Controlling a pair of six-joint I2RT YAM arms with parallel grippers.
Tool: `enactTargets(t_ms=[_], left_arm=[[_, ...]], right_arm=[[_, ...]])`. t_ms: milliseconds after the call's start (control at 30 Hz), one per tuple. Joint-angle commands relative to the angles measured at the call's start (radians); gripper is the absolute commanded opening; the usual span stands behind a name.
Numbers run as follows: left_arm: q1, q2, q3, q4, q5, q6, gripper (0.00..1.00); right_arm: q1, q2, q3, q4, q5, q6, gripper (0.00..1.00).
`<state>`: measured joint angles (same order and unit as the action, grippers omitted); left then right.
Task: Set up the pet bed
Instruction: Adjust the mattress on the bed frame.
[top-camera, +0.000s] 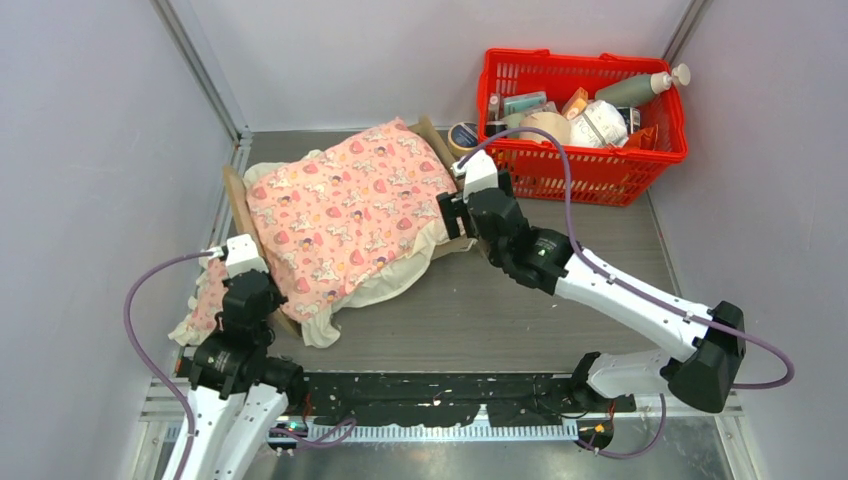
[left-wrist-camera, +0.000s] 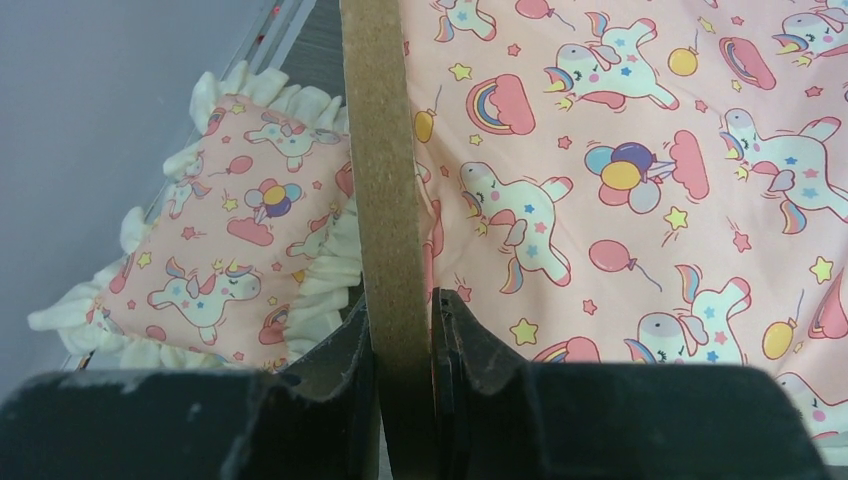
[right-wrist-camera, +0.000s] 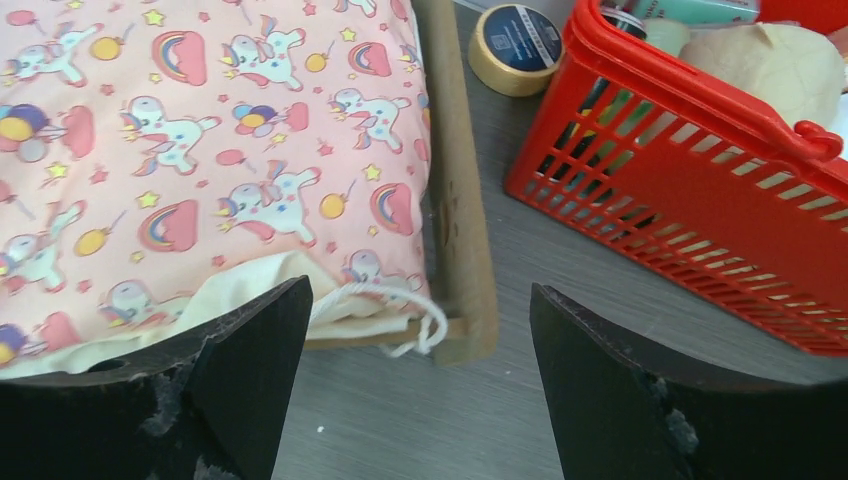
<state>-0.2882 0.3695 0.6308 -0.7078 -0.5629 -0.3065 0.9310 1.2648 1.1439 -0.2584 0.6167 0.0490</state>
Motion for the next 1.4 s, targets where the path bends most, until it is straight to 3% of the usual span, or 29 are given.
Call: enactTargets(t_ms=[0, 233, 367, 500, 667, 833, 867, 1067, 1200, 1367], left_arm=[[-0.011, -0.043, 0.089, 0.147, 0.136, 0.193, 0.0], [-0.011, -0.066, 0.078, 0.191, 0.177, 0.229, 0.0], [-0.008, -0.096, 0.037, 0.335, 0.246, 0.259, 0.0], [-0.005, -0.051, 0.043, 0.388, 0.302, 0.272, 0.0], [0.04, 0.04, 0.077, 0.455, 0.356, 0.346, 0.0], [0.22, 0.172, 0.142, 0.488, 0.65, 0.369, 0.0], [0.239, 0.188, 0.141, 0.504, 0.683, 0.374, 0.0], [0.283, 0.315, 0.183, 0.553, 0.822, 0.436, 0.0], [0.418, 0.367, 0.234, 0.505, 0.864, 0.435, 0.0], [0.519, 0.388, 0.261, 0.455, 0.914, 0.464, 0.0]], right_arm=[[-0.069, -0.011, 0.023, -0.098, -0.048, -0.041, 0.83], [-0.162, -0.092, -0.117, -0.203, -0.104, 0.103, 0.78], [-0.174, -0.156, -0.211, -0.213, -0.127, 0.182, 0.77], [-0.177, -0.203, -0.219, -0.257, -0.123, 0.19, 0.76], [-0.176, -0.278, -0.208, -0.265, -0.291, 0.109, 0.72], [-0.177, -0.316, -0.216, -0.257, -0.384, 0.033, 0.48], [-0.176, -0.321, -0.217, -0.254, -0.365, 0.028, 0.47], [-0.176, -0.293, -0.213, -0.165, -0.416, -0.089, 0.53], [-0.176, -0.243, -0.185, -0.134, -0.44, -0.128, 0.6], [-0.195, -0.206, -0.162, -0.161, -0.282, -0.027, 0.63]])
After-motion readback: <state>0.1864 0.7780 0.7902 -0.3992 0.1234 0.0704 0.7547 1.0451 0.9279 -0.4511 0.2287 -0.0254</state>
